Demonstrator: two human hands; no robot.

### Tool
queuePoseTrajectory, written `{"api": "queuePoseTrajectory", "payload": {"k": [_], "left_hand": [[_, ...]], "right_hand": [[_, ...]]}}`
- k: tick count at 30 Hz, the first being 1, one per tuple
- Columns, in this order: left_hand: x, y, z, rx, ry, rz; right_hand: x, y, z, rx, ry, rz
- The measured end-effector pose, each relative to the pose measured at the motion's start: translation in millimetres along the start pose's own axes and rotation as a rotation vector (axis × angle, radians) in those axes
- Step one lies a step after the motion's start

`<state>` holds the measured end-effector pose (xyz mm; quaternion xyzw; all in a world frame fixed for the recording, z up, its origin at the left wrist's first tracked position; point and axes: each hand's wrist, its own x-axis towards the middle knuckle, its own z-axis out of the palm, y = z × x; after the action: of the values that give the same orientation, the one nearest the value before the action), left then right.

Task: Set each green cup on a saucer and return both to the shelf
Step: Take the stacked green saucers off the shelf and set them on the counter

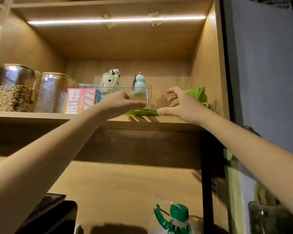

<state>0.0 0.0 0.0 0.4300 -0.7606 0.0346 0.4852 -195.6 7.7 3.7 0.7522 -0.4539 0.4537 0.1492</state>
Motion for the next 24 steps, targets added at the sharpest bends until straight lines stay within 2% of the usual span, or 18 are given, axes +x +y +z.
{"api": "queuePoseTrajectory", "payload": {"k": [3,6,9,16,19,24], "left_hand": [[9,-19,8,0.049,0.006,-0.073],[21,-41,21,0.024,0.021,-0.068],[31,-55,29,0.046,0.083,-0.07],[47,-63,43,0.059,0.078,-0.113],[49,-63,45,0.085,0.032,-0.13],[48,-63,44,0.065,-0.026,-0.137]], "right_hand": [[13,4,12,-0.043,-0.098,0.026],[24,7,24,-0.069,-0.174,0.044],[33,11,32,-0.071,-0.181,0.045],[49,19,47,-0.148,-0.255,0.114],[50,20,49,-0.141,-0.299,0.142],[47,20,47,-0.132,-0.283,0.148]]}}
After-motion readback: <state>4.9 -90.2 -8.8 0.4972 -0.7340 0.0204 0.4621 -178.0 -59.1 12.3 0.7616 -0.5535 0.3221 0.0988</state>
